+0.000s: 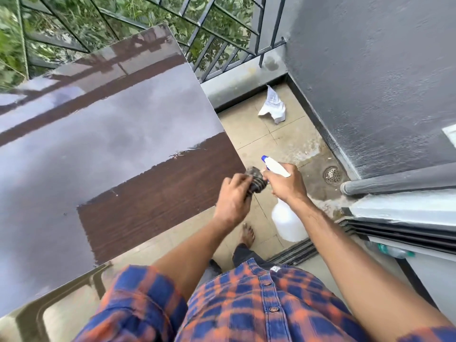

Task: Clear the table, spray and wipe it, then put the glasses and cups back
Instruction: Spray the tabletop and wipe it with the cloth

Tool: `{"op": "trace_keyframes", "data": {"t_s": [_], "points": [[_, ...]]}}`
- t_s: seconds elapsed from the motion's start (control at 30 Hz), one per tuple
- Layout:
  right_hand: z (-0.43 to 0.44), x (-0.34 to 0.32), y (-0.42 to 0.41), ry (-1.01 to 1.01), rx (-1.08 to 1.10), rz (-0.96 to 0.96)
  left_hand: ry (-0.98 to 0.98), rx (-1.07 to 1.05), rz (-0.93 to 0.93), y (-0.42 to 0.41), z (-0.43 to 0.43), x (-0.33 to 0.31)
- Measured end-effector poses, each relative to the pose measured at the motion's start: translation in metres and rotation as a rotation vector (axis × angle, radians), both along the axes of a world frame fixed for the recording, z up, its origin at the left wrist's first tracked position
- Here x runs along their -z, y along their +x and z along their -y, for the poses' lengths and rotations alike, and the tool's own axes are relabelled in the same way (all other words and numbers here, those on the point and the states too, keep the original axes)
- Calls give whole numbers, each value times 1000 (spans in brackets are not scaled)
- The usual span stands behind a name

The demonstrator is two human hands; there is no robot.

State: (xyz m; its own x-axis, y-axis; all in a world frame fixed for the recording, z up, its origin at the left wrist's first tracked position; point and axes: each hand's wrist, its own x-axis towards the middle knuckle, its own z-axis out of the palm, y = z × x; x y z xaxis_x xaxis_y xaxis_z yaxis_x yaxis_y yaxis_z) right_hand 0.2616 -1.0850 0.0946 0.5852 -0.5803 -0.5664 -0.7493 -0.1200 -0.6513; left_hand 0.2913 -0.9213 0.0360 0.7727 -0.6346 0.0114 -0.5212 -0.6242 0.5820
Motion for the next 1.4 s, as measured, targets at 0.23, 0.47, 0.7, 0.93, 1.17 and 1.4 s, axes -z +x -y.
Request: {"op": "trace_keyframes", "data": {"t_s": [0.23, 0.47, 0.7, 0.93, 1.17, 1.4], "points": [[15, 0, 18, 22, 12, 44, -62, -197, 0, 28, -9, -21], [13, -11, 60, -1, 0, 73, 49, -551, -44, 59, -36, -15], [2, -20, 113, -15, -5, 100, 86, -29, 46, 48, -20, -14], [-8, -22, 182, -28, -65, 81, 119, -248, 115, 173, -62, -15], [-24, -27, 261, -108, -121, 50, 86, -212, 201, 313, -89, -8], [-26, -26, 330, -126, -192, 77, 162, 199, 295, 429, -65, -11]]}}
